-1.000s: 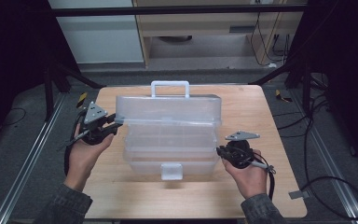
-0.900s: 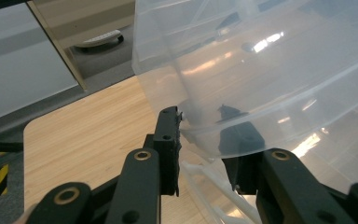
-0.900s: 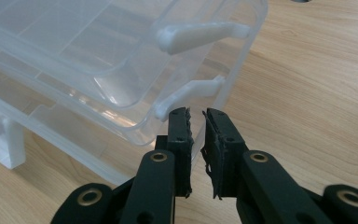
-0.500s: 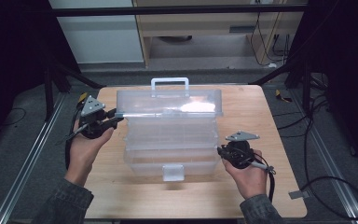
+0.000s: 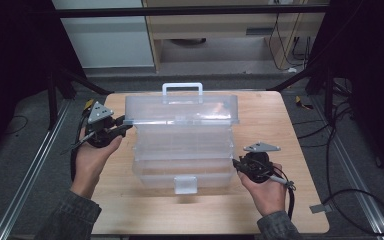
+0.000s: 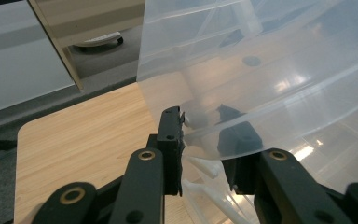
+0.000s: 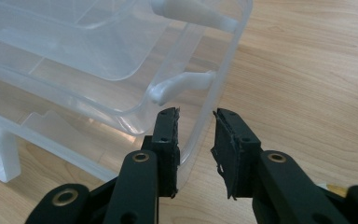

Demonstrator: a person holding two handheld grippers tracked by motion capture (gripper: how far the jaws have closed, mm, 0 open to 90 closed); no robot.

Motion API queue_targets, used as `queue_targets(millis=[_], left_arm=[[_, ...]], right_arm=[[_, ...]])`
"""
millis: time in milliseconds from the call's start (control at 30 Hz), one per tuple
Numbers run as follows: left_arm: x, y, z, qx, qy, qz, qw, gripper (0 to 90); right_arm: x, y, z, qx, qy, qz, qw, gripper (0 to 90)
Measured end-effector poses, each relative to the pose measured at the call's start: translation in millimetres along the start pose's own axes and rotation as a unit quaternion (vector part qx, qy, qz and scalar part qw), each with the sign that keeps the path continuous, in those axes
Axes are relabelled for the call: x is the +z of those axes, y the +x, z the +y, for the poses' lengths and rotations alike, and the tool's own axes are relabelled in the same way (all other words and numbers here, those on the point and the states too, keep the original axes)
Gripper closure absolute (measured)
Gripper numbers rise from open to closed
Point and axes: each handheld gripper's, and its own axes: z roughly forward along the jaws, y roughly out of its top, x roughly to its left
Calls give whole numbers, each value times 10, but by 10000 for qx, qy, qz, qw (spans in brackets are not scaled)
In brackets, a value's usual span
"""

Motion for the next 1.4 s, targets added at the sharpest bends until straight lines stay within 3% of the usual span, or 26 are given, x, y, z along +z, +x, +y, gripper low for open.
queue_targets(millis=[200,433,1067,1400], left_arm=[[7,13,9,-43,-16,-6,10000,703],[30,26,44,-51,-38,15,10000,706],[190,174,278,-27,93,110,9999,742],[276,253,343,-159,105,65,9998,754]], right_arm=[[59,16,3,84,53,21,9999,739],[65,24,14,19,91,-24,10000,741],[65,8,9,-45,71,38,10000,736],[77,20,8,-67,35,60,10000,727]])
